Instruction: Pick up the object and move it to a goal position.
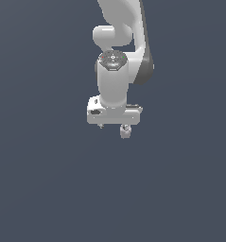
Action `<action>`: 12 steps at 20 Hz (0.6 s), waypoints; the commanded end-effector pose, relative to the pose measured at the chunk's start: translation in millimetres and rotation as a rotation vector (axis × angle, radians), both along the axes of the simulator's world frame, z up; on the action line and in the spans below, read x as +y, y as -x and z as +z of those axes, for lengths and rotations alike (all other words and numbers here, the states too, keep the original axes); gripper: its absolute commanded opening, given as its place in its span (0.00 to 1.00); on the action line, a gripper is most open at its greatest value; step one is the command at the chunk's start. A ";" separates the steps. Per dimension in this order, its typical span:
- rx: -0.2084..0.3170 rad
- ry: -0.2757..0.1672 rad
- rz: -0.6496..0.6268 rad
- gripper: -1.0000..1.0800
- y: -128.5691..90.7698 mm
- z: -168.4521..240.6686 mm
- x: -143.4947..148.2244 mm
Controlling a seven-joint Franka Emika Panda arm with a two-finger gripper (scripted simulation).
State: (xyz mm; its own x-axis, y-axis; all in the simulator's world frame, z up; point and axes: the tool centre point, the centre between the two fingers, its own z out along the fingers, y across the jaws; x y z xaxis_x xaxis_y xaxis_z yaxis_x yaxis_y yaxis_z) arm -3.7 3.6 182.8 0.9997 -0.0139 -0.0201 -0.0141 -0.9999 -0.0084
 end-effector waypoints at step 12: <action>0.024 0.023 0.002 0.96 1.2 -5.8 -17.7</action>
